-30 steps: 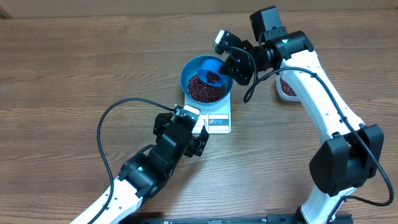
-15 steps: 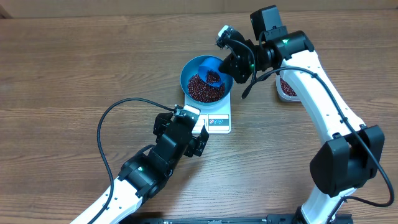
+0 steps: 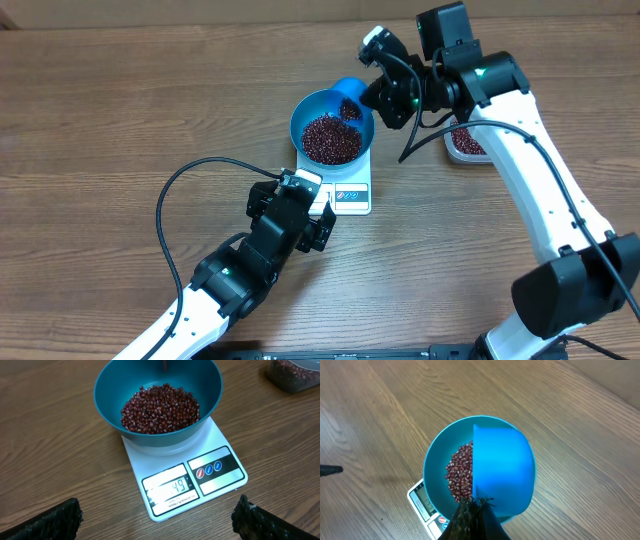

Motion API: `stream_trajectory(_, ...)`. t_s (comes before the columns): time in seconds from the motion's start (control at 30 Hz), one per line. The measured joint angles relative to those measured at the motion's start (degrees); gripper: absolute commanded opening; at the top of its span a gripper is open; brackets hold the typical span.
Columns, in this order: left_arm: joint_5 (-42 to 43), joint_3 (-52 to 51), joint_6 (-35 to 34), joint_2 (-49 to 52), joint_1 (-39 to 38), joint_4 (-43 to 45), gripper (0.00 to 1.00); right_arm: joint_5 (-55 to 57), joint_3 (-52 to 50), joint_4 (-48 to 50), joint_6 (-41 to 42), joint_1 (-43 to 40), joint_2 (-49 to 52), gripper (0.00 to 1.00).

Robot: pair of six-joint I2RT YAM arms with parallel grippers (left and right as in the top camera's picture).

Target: Scoop item into bowl and weigh 150g on scale

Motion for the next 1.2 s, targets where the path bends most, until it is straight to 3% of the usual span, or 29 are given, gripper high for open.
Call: stream_trajectory(1.2, 0.0, 0.0, 0.0, 0.0, 0.0, 0.0, 0.99, 2.7, 0.0, -1.3, 2.0, 0.0, -1.2, 0.04)
